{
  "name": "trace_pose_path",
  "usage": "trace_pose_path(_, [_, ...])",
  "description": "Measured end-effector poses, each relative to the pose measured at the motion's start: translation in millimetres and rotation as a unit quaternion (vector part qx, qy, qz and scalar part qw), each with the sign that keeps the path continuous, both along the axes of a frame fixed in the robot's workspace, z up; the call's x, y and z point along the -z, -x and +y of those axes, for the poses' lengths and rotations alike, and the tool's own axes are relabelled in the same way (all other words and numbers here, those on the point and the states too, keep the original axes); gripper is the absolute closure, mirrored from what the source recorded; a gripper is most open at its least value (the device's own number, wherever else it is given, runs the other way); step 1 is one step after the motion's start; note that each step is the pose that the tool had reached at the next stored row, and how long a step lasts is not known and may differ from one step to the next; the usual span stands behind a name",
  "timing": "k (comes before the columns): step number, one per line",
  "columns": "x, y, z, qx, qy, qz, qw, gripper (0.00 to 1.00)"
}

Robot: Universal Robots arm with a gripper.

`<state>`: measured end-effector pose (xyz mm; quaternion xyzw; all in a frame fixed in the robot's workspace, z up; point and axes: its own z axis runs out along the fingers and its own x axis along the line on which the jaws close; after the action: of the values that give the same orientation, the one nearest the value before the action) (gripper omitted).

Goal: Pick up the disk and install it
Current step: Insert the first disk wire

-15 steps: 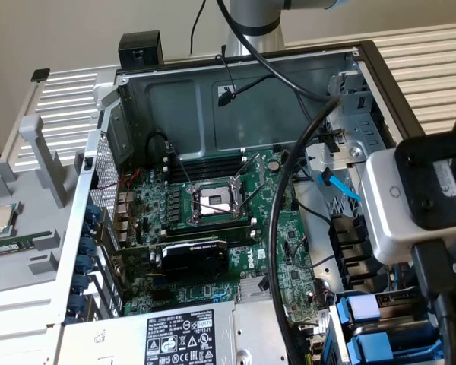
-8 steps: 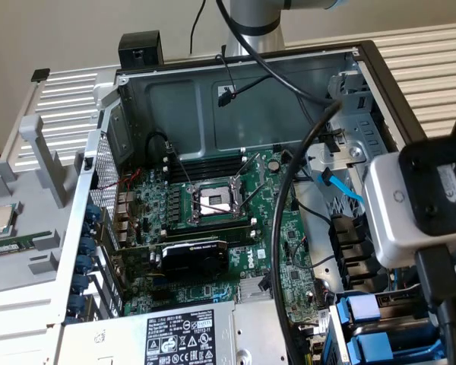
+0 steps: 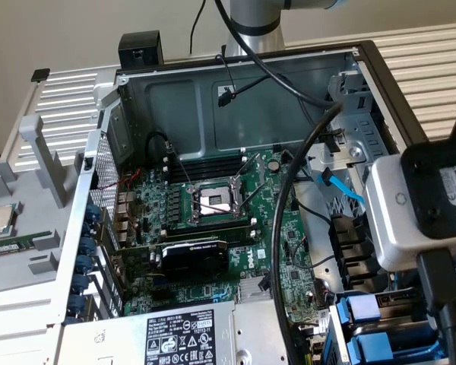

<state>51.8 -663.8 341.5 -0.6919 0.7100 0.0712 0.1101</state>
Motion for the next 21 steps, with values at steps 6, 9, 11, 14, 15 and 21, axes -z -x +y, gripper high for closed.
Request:
trace_pose_path(6, [0.0,-0.8,-0.9,0.000,-0.0031,0.0014,1.0000,0.69])
trace_pose_path(9, [0.0,-2.0,-2.4,0.000,-0.0052,0.0033,1.0000,0.71])
trace_pose_path(11, [0.0,-3.5,-3.7,0.000,-0.0065,0.0049,1.0000,0.78])
trace_pose_path(14, [0.0,-5.9,-4.3,0.000,-0.0089,0.0067,0.9999,0.78])
trace_pose_path(15, [-0.2,-5.8,-4.3,0.000,-0.0095,0.0066,0.9999,0.78])
trace_pose_path(21, [-2.7,-5.2,-4.4,0.000,-0.0120,0.0069,0.9999,0.78])
